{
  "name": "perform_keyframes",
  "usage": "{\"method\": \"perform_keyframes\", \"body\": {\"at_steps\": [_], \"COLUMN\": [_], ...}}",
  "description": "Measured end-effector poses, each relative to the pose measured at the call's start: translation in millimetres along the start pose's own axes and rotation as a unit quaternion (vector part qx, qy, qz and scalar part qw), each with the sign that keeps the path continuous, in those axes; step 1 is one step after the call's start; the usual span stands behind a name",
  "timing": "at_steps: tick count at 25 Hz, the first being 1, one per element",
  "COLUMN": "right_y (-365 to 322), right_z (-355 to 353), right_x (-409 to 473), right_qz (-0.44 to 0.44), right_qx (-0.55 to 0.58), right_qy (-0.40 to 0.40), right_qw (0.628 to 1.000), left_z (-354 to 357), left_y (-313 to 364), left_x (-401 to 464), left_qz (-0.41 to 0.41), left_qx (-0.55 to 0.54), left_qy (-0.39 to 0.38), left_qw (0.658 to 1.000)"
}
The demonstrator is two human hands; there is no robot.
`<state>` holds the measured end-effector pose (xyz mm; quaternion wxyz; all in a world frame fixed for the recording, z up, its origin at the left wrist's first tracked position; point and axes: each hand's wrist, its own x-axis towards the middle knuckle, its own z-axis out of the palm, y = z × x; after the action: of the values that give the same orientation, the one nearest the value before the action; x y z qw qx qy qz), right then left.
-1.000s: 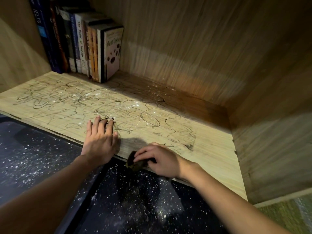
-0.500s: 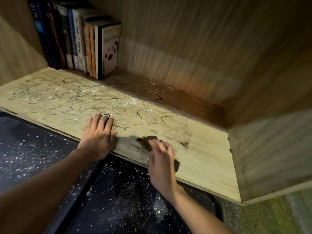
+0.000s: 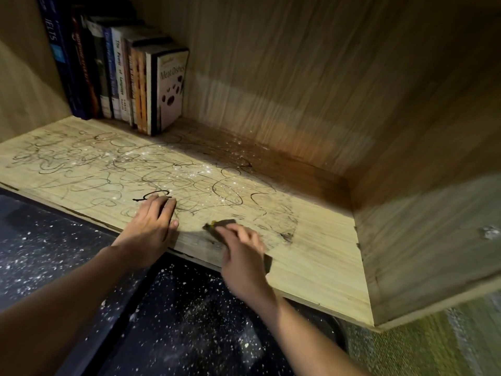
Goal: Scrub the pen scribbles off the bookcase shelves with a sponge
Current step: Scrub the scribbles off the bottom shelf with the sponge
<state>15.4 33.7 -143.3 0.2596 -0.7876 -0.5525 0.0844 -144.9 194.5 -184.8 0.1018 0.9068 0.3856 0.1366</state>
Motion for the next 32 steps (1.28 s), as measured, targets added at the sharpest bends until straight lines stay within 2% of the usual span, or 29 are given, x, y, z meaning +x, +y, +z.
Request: {"method": "perform_keyframes", "body": {"at_steps": [2,5,6,8,9,11,12,14,17,19,20,22,23,25,27,29,30,32], "right_y": [-14.9,-21.7,-17.8,0.0,9.3,14.1,11.7,-2.9,-12.5,0.8,13.0,52.7,76.4,128.0,172.2,201.4,206.2,207.8], "right_z": [9.1,-13.4,-22.1,-30.1,-27.8,-16.1,-8.2,-2.4,-16.6,-39.7,-52.2,-75.9,-86.5,-106.0,-112.2,-101.4,-92.3,-72.7], "right_x": [-12.9,-20.4,-17.3,-2.7,5.6,12.7,8.5,-4.6,-13.7,5.1,21.1,59.0,78.3,109.3,124.0,133.9,139.7,153.5], "right_qz": [-0.089,-0.153,-0.149,-0.077,-0.023,0.059,0.043,-0.052,-0.170,-0.167,-0.136,-0.055,0.000,0.125,0.229,0.295,0.301,0.258], "right_qx": [0.001,0.077,0.098,0.113,0.097,0.023,-0.008,-0.019,-0.016,0.035,0.081,0.096,0.051,-0.054,-0.136,-0.153,-0.147,-0.137], "right_qy": [-0.058,-0.206,-0.202,-0.093,-0.039,-0.017,-0.022,-0.050,-0.184,-0.213,-0.190,-0.062,0.012,0.112,0.116,0.098,0.110,0.144], "right_qw": [0.994,0.964,0.963,0.986,0.994,0.998,0.999,0.997,0.968,0.962,0.969,0.992,0.999,0.984,0.957,0.938,0.936,0.945], "left_z": [-1.4,-2.4,-2.2,-2.0,-1.8,-1.6,-2.2,-4.7,-8.1,-11.1,-10.9,-5.9,-3.0,1.6,10.6,21.5,25.1,26.7], "left_y": [0.2,0.4,0.1,-1.0,-0.5,0.7,1.5,1.6,2.4,3.8,4.6,11.8,17.4,28.4,29.8,27.2,27.9,29.5], "left_x": [-0.4,-0.9,-0.6,-1.2,-1.4,-1.4,-0.8,0.3,7.8,27.9,40.9,66.0,75.4,87.8,93.5,100.7,104.6,112.7], "left_qz": [0.004,0.003,0.003,0.002,0.001,0.001,0.000,-0.007,0.002,0.024,0.028,0.022,0.014,-0.005,-0.038,-0.059,-0.062,-0.056], "left_qx": [-0.001,-0.012,-0.014,-0.017,-0.015,-0.009,-0.002,0.014,0.030,0.050,0.056,0.053,0.040,0.001,-0.033,-0.061,-0.070,-0.073], "left_qy": [-0.003,-0.004,0.000,0.003,0.003,0.001,0.000,-0.010,-0.030,-0.019,-0.015,-0.016,-0.011,0.019,0.068,0.087,0.088,0.099], "left_qw": [1.000,1.000,1.000,1.000,1.000,1.000,1.000,1.000,0.999,0.998,0.998,0.998,0.999,1.000,0.996,0.993,0.992,0.991]}}
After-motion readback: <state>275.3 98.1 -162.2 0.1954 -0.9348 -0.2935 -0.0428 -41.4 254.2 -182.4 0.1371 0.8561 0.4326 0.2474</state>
